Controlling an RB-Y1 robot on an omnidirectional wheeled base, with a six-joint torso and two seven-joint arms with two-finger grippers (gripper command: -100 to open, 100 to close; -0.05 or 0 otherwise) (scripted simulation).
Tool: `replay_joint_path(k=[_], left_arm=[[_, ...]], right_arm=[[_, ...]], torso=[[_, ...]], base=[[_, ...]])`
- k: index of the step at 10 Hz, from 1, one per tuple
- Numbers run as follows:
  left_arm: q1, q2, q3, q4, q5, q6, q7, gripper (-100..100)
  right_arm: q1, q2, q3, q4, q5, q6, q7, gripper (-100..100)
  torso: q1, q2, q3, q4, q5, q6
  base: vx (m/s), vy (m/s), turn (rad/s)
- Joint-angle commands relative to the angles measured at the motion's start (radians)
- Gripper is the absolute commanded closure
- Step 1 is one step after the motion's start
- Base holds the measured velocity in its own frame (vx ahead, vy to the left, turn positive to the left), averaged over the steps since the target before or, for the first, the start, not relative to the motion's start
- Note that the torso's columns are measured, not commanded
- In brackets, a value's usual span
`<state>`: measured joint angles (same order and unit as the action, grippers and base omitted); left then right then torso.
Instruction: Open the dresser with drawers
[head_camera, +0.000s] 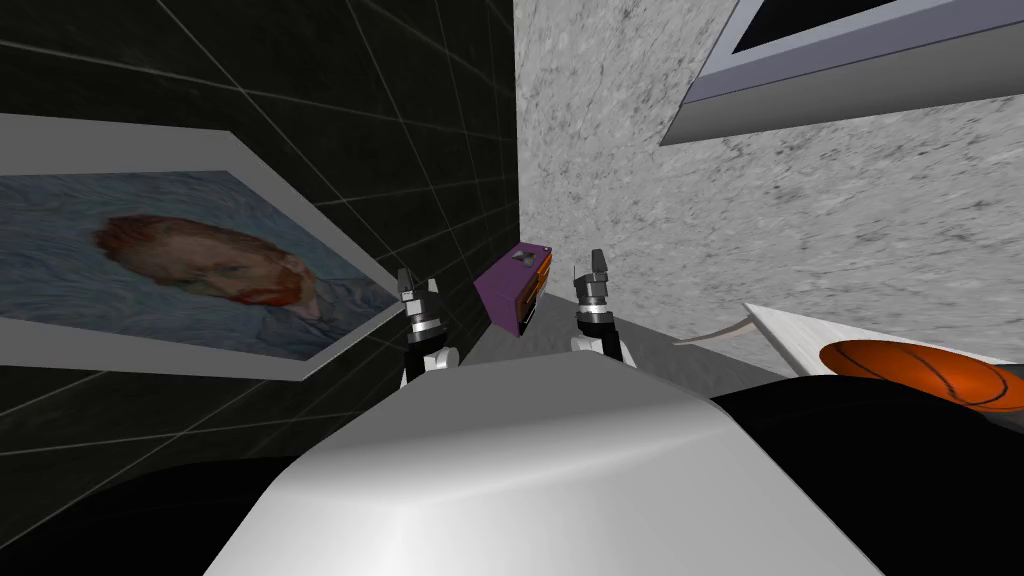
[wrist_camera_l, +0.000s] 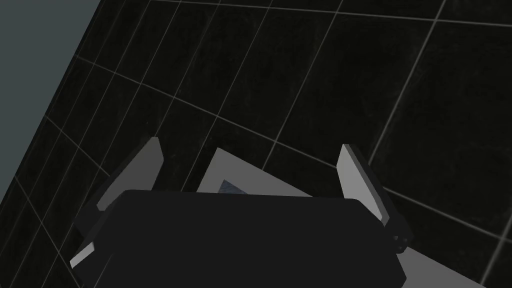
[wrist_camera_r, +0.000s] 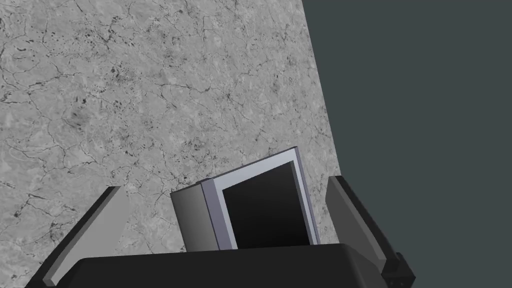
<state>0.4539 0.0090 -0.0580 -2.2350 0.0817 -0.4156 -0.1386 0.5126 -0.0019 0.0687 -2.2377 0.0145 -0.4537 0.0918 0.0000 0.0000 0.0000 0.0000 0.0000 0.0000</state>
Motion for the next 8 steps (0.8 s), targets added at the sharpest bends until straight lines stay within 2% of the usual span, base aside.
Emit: replay_joint_path(k=[1, 8], left_arm=[[0.000, 0.000, 0.000, 0.000, 0.000, 0.000, 0.000, 0], [0.000, 0.000, 0.000, 0.000, 0.000, 0.000, 0.000, 0]], right_arm=[[0.000, 0.000, 0.000, 0.000, 0.000, 0.000, 0.000, 0], [0.000, 0.000, 0.000, 0.000, 0.000, 0.000, 0.000, 0]], torso=[[0.000, 0.040, -0.082, 0.041, 0.000, 0.000], [0.000, 0.544, -1.087, 0.544, 0.000, 0.000]], base=[[0.000, 0.000, 0.000], [0.000, 0.000, 0.000]])
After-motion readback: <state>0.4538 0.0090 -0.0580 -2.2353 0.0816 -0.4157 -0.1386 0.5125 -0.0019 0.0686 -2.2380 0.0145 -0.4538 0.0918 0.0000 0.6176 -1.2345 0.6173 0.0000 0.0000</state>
